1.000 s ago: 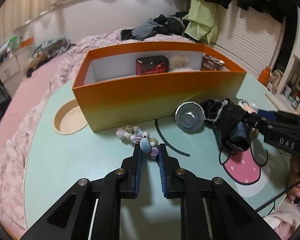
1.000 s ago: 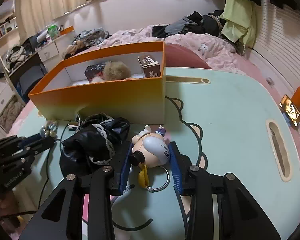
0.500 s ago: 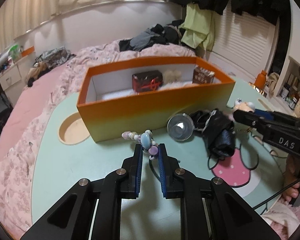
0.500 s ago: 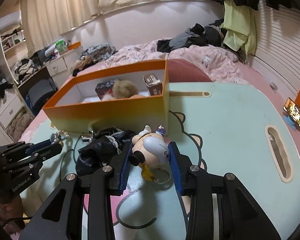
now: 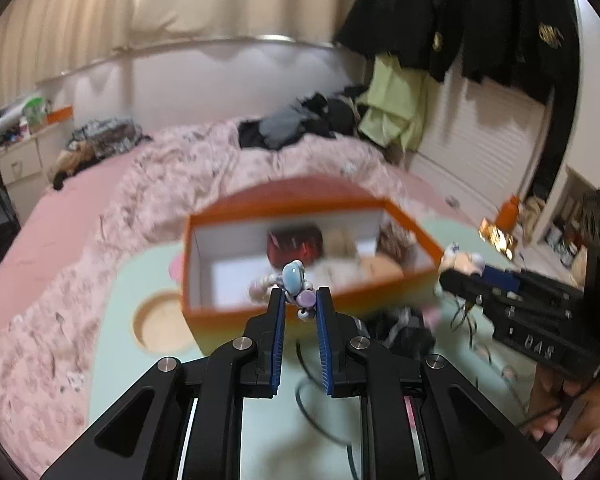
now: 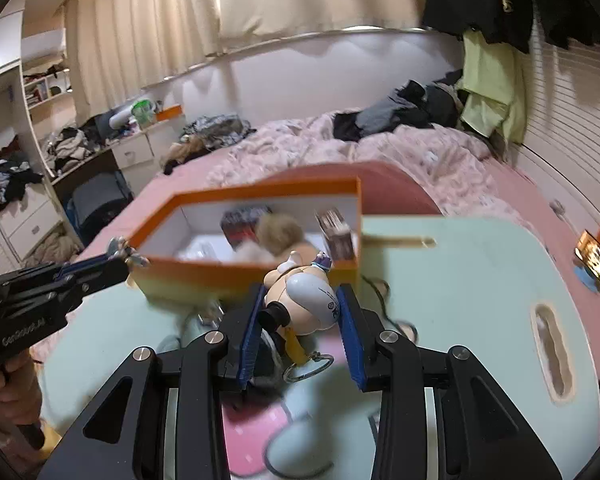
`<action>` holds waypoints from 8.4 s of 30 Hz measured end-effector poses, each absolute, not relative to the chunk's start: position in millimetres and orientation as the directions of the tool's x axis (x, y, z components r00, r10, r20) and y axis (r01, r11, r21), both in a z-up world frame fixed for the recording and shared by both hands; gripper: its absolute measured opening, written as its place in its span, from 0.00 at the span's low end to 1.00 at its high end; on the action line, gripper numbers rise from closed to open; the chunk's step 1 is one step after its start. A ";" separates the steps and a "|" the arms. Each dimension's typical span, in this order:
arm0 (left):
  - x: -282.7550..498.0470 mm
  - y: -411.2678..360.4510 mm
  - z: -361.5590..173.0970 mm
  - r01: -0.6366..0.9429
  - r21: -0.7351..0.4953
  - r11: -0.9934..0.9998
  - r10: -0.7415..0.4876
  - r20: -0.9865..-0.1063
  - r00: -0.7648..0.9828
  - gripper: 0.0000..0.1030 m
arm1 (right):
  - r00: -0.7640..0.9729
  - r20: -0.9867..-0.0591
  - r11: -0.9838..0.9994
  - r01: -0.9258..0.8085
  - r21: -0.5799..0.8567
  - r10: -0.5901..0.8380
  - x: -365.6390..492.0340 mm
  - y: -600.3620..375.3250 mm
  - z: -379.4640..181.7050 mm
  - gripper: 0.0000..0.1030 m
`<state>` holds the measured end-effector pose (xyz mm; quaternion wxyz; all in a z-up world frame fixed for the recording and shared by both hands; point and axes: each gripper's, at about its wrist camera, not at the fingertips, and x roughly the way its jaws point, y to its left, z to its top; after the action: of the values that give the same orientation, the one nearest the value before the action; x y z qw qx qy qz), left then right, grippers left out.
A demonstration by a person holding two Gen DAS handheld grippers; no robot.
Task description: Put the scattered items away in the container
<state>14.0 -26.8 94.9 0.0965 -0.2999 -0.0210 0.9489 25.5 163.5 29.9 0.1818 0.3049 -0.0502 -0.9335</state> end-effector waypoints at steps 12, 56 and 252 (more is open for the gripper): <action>-64.2 -26.1 119.2 -0.105 -0.114 -0.988 0.151 -0.546 -0.824 0.14 | -0.744 -0.538 -0.918 0.326 0.227 -0.397 -42.9 130.5 67.1 0.37; 20.1 -20.1 3.4 -0.066 -0.056 -0.996 0.085 -0.782 -0.618 0.98 | -0.654 -0.682 -0.938 0.136 0.318 -0.326 42.2 181.1 1.9 0.84; 3.6 -7.4 -5.1 -0.009 -0.016 -1.000 0.018 -0.793 -0.609 1.00 | -0.576 -0.810 -0.987 0.155 0.027 -0.113 32.4 155.2 -31.8 1.00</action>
<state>3.6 -7.4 -5.1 0.0073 -0.4420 -0.0051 0.8969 32.4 155.2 -31.8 0.0755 0.4543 0.0236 -0.8873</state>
